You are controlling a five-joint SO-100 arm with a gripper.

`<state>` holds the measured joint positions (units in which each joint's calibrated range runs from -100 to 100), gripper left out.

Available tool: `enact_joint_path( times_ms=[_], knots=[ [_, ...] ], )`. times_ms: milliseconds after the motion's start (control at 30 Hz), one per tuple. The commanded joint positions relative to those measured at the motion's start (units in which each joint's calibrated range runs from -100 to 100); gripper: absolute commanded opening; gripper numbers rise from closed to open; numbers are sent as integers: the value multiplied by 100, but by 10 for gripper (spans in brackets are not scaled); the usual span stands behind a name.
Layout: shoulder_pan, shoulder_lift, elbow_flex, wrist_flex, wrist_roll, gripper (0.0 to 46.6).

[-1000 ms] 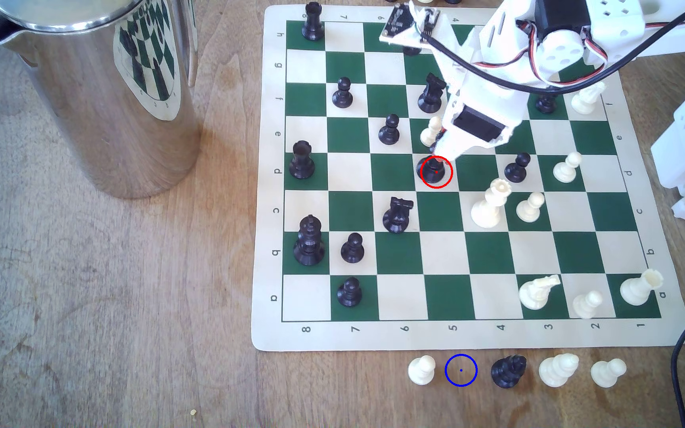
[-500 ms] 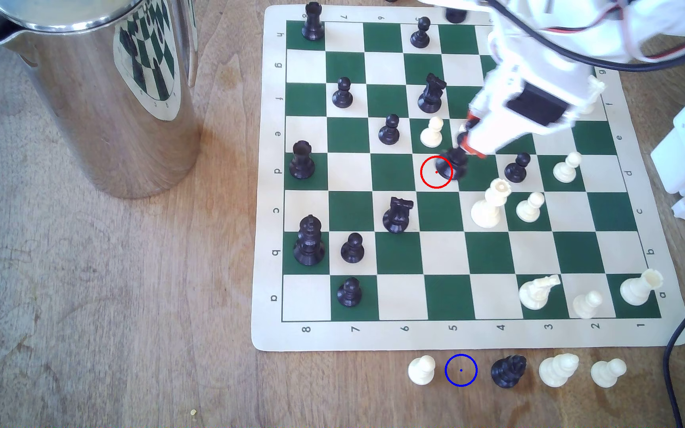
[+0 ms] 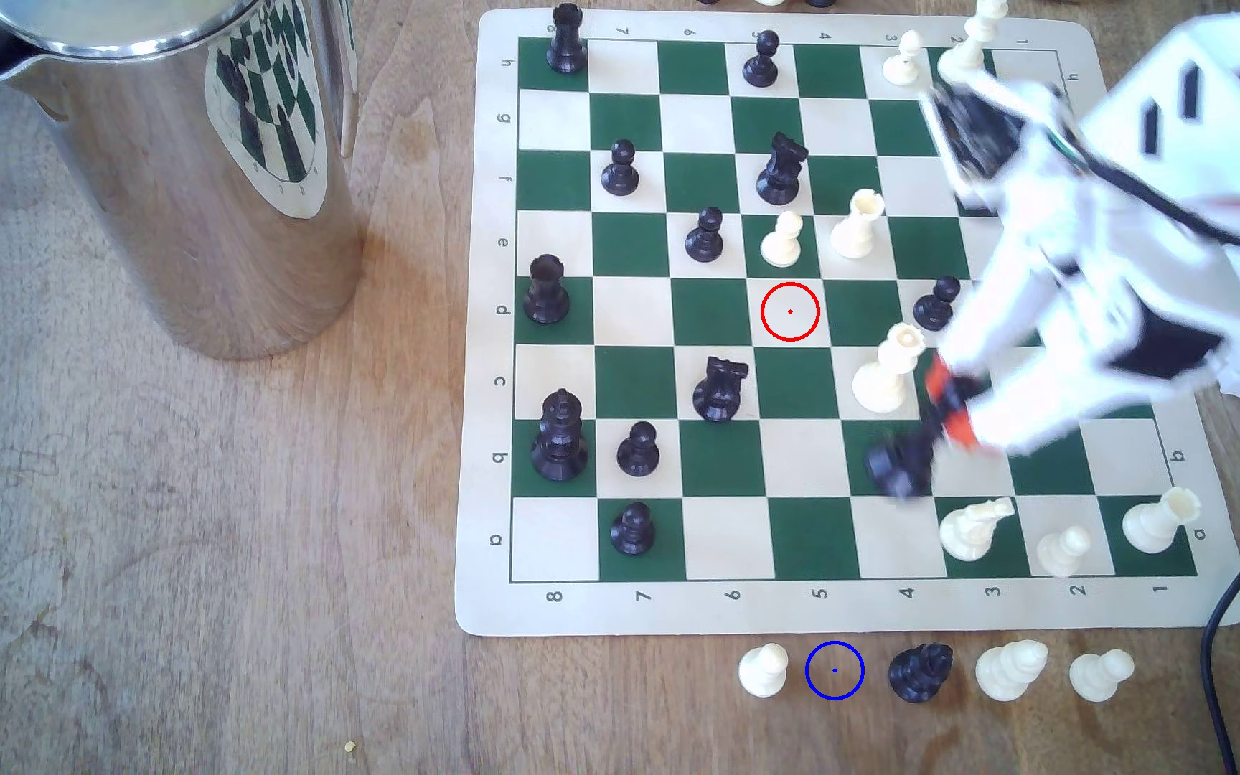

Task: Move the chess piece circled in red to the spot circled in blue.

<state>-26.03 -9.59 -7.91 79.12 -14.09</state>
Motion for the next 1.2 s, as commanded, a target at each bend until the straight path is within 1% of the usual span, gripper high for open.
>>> enact_joint_path(
  times_ms=[0,100,367,667,967,1167],
  knots=[
    [-154,348,-932,-50,-15,12],
    [-232,679,-1204,-50,-10,11],
    [-498,1307,-1376,-214,-34,11],
    [-498,1885,-1829,-271,-10,11],
    [-514,2496,-1802,-517,-29,12],
    [-584,2674,-1766,-590,-39,12]
  ],
)
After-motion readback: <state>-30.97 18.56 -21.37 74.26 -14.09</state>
